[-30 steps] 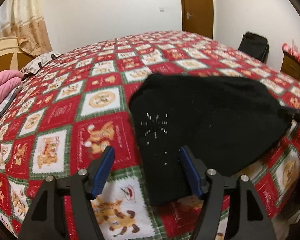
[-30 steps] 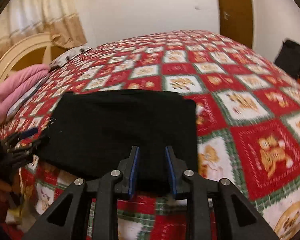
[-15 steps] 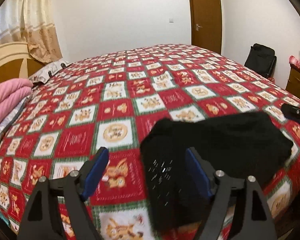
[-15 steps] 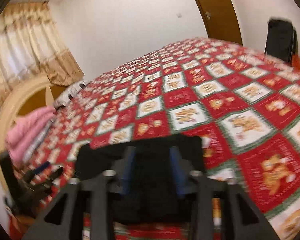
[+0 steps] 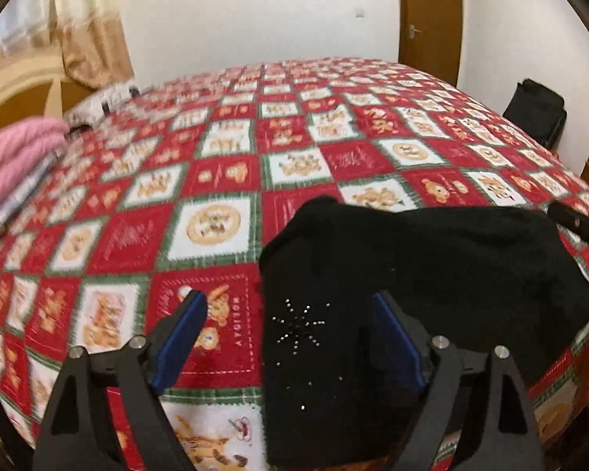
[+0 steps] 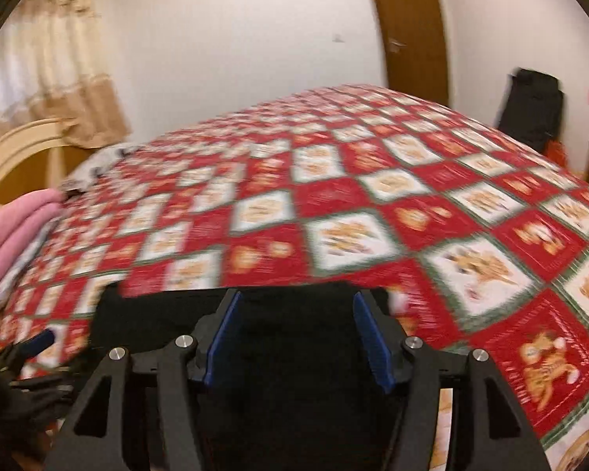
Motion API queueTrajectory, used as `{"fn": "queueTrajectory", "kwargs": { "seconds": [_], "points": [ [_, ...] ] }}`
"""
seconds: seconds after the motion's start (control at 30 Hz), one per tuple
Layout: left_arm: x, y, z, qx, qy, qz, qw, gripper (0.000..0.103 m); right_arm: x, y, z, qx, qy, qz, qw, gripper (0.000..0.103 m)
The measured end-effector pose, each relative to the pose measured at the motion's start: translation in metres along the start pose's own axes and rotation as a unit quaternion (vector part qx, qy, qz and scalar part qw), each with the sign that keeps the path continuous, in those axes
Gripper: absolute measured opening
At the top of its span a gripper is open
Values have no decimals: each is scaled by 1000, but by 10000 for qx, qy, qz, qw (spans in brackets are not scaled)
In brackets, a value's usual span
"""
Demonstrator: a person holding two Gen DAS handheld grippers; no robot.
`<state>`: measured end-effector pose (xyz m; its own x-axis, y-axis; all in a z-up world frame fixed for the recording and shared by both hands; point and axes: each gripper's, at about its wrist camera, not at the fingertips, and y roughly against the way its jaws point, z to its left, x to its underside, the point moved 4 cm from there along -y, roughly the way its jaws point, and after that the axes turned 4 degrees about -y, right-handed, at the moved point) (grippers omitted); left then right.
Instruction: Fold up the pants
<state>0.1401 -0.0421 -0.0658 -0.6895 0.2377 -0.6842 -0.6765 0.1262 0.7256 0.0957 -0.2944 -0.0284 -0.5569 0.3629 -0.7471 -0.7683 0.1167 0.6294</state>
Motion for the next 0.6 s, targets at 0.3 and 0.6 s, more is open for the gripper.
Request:
{"fn": "queueTrajectory", "kwargs": {
  "seconds": [0.3,0.6],
  "points": [
    [9,-23,-4,133,139,270,9994,96,23,-17,-50,-406,-902,422,9942,65],
    [13,-32,2,252,453,346,9981,102,39,-7,-36,-714,-448,635,9944,75]
  ]
}}
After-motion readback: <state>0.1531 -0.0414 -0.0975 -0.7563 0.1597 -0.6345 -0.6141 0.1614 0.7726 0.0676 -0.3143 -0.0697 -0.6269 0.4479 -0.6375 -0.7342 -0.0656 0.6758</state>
